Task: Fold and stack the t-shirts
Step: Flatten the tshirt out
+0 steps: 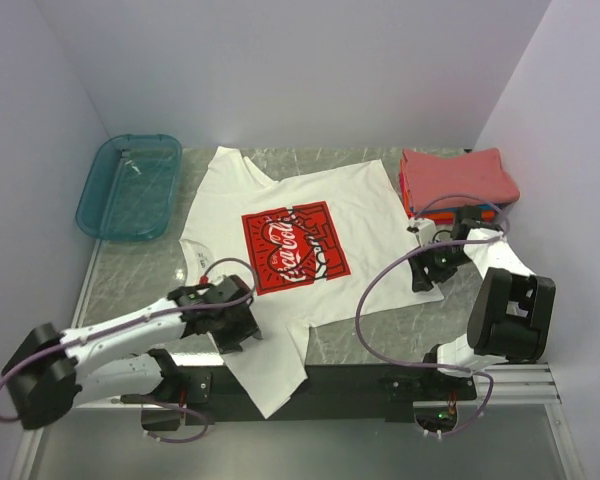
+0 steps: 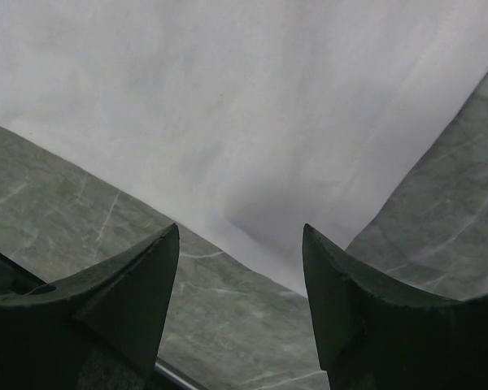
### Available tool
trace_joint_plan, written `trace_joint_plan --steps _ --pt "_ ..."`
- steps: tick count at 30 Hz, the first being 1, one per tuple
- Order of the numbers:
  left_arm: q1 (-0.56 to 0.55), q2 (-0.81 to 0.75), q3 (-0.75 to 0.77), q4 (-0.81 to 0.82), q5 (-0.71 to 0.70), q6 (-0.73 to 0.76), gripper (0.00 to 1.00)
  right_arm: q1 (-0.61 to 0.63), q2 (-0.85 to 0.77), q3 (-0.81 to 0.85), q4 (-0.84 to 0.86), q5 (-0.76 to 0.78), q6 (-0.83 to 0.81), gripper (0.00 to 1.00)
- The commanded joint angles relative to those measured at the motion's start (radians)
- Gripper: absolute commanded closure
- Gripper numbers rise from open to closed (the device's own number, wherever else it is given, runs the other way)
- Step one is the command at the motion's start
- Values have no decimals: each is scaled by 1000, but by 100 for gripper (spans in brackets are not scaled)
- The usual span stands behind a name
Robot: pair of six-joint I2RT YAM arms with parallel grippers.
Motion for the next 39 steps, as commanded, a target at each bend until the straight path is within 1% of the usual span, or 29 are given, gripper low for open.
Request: trace_joint_plan --steps 1,2,3,5,7,11,14,16,19,22,25,32,33,34,36,37,38,39 --pt "-93 126 115 -117 -158 -107 39 -3 -46 -23 13 -14 -22 31" --pt "-109 188 160 -159 -187 -112 39 -3 -48 -26 13 -13 -23 31" --pt "-126 213 179 -178 -236 -115 39 -3 -46 -29 16 -11 -26 31" --pt "-127 273 208 -206 -247 -124 39 -3 -43 -40 26 1 -33 31" --pt "-141 290 216 -209 -238 -133 39 -5 -39 -48 35 18 -33 31" --pt "-195 250 230 -275 -247 -196 38 -9 -17 -54 58 27 -28 31" --pt "-219 183 198 -306 -209 -234 37 -13 4 -45 81 30 -11 31" --pt "-229 151 137 -293 -162 -256 37 -16 15 -33 89 32 0 31" --pt "-233 114 69 -266 -132 -273 37 -17 26 -17 107 36 24 31" --pt "-235 109 44 -246 -125 -270 37 -17 71 -6 130 59 52 31" --pt "-235 140 46 -224 -134 -245 37 -17 96 6 156 88 82 32" --pt "-238 307 47 -123 -134 -170 40 -17 133 0 171 121 89 32" --pt "-238 315 41 -115 -129 -159 42 -17 136 -3 167 122 83 33" --pt "-238 319 28 -108 -123 -158 48 -17 141 -3 159 122 78 35" --pt "-239 312 11 -80 -117 -155 55 -17 155 0 139 122 64 41" --pt "-239 307 -5 -73 -112 -155 63 -17 165 4 132 121 58 44" --pt "-239 290 -14 -65 -111 -155 68 -17 168 6 115 114 50 52" --pt "-239 281 -22 -53 -108 -153 73 -17 171 9 104 111 46 56"
